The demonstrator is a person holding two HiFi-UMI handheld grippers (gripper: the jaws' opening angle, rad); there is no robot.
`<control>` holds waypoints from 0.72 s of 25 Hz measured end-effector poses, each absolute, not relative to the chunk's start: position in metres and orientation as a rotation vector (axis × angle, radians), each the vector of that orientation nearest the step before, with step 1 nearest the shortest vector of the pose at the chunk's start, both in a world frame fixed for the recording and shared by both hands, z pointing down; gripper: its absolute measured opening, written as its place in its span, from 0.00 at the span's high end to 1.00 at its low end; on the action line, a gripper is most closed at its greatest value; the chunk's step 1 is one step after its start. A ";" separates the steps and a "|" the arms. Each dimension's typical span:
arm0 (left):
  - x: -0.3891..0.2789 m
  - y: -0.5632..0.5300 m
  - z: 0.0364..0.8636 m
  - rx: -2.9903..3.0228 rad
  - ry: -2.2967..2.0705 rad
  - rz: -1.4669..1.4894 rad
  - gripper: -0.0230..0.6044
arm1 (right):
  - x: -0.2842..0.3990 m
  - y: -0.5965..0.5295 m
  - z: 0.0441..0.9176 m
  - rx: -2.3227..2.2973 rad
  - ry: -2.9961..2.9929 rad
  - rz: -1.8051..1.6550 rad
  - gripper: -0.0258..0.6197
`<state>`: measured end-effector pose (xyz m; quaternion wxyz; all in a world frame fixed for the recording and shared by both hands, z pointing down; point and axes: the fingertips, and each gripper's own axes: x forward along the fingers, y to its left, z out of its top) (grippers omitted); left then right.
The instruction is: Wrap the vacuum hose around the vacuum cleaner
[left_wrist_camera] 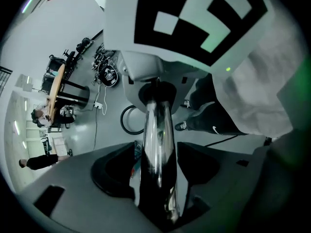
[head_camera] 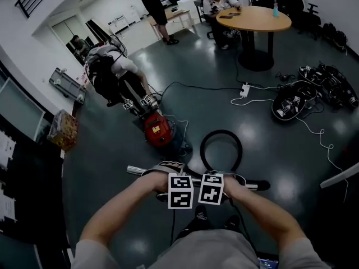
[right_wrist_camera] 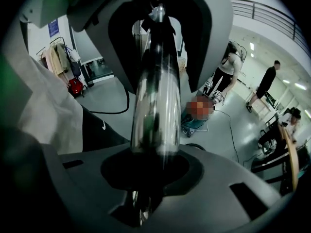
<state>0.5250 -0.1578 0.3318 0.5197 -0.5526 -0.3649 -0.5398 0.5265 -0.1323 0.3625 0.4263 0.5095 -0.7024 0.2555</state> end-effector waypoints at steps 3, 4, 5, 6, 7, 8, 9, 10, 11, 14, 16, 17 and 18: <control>0.525 -0.164 0.346 -1.315 -0.909 -1.281 0.55 | 0.529 -0.133 0.368 1.271 -1.759 0.672 0.81; 0.524 -0.168 0.352 -1.313 -0.919 -1.272 0.58 | 0.530 -0.134 0.371 1.263 -1.754 0.684 0.81; 0.523 -0.171 0.357 -1.320 -0.928 -1.265 0.63 | 0.530 -0.135 0.373 1.253 -1.746 0.696 0.81; 0.523 -0.173 0.362 -1.339 -0.938 -1.263 0.69 | 0.529 -0.135 0.376 1.240 -1.735 0.706 0.81; 0.522 -0.174 0.367 -1.366 -0.951 -1.268 0.73 | 0.529 -0.136 0.379 1.226 -1.724 0.717 0.81; 0.521 -0.175 0.371 -1.393 -0.966 -1.278 0.74 | 0.529 -0.136 0.383 1.209 -1.712 0.731 0.81; 0.520 -0.176 0.377 -1.414 -0.983 -1.290 0.74 | 0.529 -0.137 0.388 1.191 -1.699 0.746 0.81; 0.518 -0.177 0.383 -1.429 -0.998 -1.301 0.74 | 0.528 -0.137 0.393 1.171 -1.687 0.764 0.81; 0.516 -0.179 0.389 -1.439 -1.014 -1.311 0.74 | 0.527 -0.139 0.400 1.152 -1.674 0.783 0.81; 0.511 -0.185 0.409 -1.466 -1.056 -1.293 0.74 | 0.521 -0.143 0.419 1.111 -1.643 0.849 0.81; 0.507 -0.189 0.422 -1.503 -1.074 -1.276 0.74 | 0.517 -0.146 0.430 1.091 -1.633 0.879 0.81; 0.505 -0.192 0.428 -1.522 -1.080 -1.279 0.74 | 0.517 -0.150 0.434 1.082 -1.630 0.882 0.81; 0.504 -0.195 0.432 -1.539 -1.086 -1.286 0.74 | 0.517 -0.154 0.438 1.075 -1.630 0.880 0.81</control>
